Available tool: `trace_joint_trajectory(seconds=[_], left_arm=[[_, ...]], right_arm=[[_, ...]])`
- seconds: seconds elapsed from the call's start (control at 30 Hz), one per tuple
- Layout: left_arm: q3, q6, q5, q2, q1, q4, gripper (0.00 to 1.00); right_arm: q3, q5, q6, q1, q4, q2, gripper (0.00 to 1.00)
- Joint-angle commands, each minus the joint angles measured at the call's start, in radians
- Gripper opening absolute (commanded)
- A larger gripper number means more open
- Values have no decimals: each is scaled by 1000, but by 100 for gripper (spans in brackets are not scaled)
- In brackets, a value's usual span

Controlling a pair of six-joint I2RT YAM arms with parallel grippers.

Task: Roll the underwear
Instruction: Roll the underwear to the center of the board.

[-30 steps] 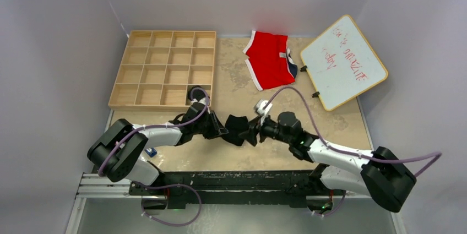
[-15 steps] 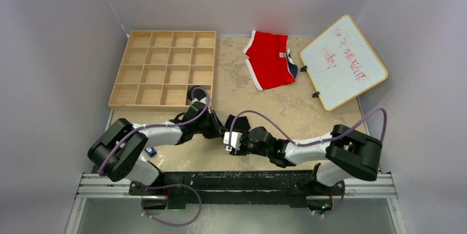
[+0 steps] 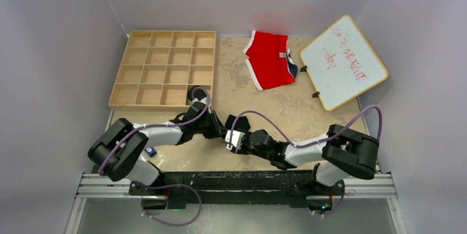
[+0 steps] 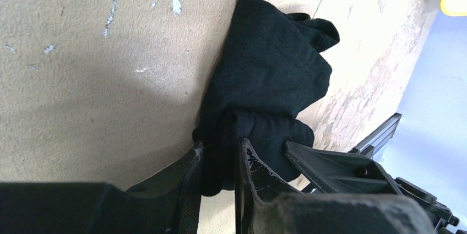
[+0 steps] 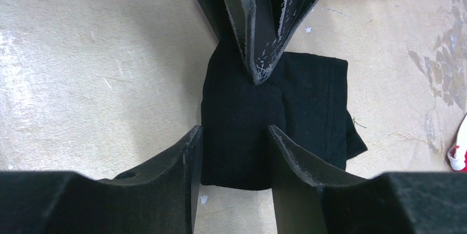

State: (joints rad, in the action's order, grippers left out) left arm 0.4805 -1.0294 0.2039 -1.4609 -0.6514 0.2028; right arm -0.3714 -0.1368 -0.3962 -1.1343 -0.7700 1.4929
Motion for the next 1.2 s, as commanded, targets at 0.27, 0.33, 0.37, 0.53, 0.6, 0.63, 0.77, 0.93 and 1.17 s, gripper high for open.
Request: trace_joint_trajectory(seconds=[0.27,0.33,0.37,0.53,0.6,0.63,0.77,0.93,1.17], left_arm=[[-29,42,-36,-30,-5,-96,26],[-33,26,-48,-16,-3,-110,36],[-40,17,-48,-1,0,-110,41],[-94,-7,-25,84,26,-75,57],[-123,-14,-14,128,40,-49,60],[-138,-19,-12,152,44,-36,61],[-179,-48,-28,233,48,-71,65],[-239,-86,-48,335,49,-149,66],[-279,-120,-67,448,50,-175,68]], right_arm=[[-5,60,148,1,86,24,12],[-9,116,188,5,80,26,5],[-9,146,212,8,68,27,4],[13,296,370,52,-48,53,0],[18,343,453,63,-103,74,0],[20,361,495,65,-131,87,0],[28,370,620,83,-241,151,0],[71,384,752,111,-399,226,0],[102,412,879,159,-525,306,0]])
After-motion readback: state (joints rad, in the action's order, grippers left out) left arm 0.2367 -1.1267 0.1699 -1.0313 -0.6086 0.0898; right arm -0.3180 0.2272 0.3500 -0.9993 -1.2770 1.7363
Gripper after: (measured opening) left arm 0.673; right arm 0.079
